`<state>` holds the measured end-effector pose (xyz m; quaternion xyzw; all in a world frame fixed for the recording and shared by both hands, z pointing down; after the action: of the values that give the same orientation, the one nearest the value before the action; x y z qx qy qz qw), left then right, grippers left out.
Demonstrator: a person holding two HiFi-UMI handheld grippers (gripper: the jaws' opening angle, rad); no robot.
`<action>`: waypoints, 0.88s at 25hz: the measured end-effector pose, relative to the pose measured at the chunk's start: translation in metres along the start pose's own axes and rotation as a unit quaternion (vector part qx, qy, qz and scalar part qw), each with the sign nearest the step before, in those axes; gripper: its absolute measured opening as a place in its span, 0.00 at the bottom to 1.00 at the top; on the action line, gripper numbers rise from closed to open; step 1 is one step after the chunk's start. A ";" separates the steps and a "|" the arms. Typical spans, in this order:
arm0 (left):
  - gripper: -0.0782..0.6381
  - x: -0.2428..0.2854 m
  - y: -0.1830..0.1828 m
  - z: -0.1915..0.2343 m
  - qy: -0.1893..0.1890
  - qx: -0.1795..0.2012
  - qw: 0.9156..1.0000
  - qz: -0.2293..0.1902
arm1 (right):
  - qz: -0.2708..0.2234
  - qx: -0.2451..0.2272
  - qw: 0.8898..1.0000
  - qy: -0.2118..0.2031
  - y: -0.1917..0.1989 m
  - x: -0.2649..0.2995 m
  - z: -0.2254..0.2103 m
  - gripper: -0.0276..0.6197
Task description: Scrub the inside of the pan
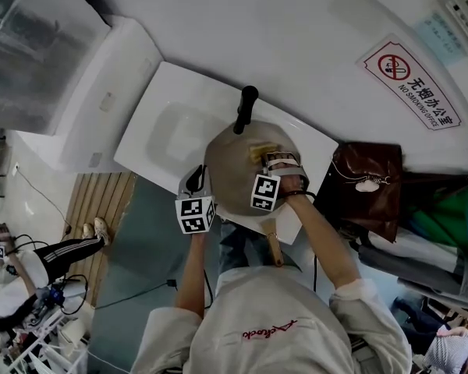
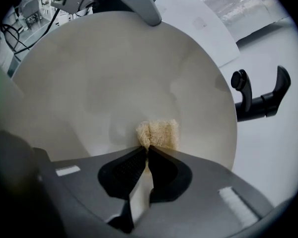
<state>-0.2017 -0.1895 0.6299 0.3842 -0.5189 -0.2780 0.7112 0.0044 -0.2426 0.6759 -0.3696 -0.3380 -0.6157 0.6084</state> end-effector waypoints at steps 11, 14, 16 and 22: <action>0.15 -0.001 0.000 -0.002 -0.003 0.000 1.000 0.002 | -0.004 0.006 1.000 0.006 -0.001 -0.007 0.000 0.08; 0.15 -0.001 0.000 -0.002 -0.003 0.000 1.000 0.001 | -0.016 -0.003 1.000 0.009 -0.015 -0.012 0.002 0.08; 0.15 0.000 0.000 -0.002 -0.002 0.000 1.000 0.001 | -0.025 -0.011 1.000 0.009 -0.027 -0.016 0.006 0.08; 0.15 0.001 0.000 -0.002 0.000 -0.001 1.000 0.000 | -0.054 -0.027 0.998 0.003 -0.066 -0.026 0.018 0.08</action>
<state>-0.1997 -0.1897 0.6297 0.3834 -0.5185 -0.2789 0.7116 -0.0615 -0.2121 0.6645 -0.3656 -0.3389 -0.6578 0.5646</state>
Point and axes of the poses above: the fingertips, and each gripper's own axes: x forward along the fingers, z to its left, y out of its underside, the point moved 10 cm from there along -x, backward along the fingers, and after that the axes turned 2 degrees about x, right-handed, at the moved point
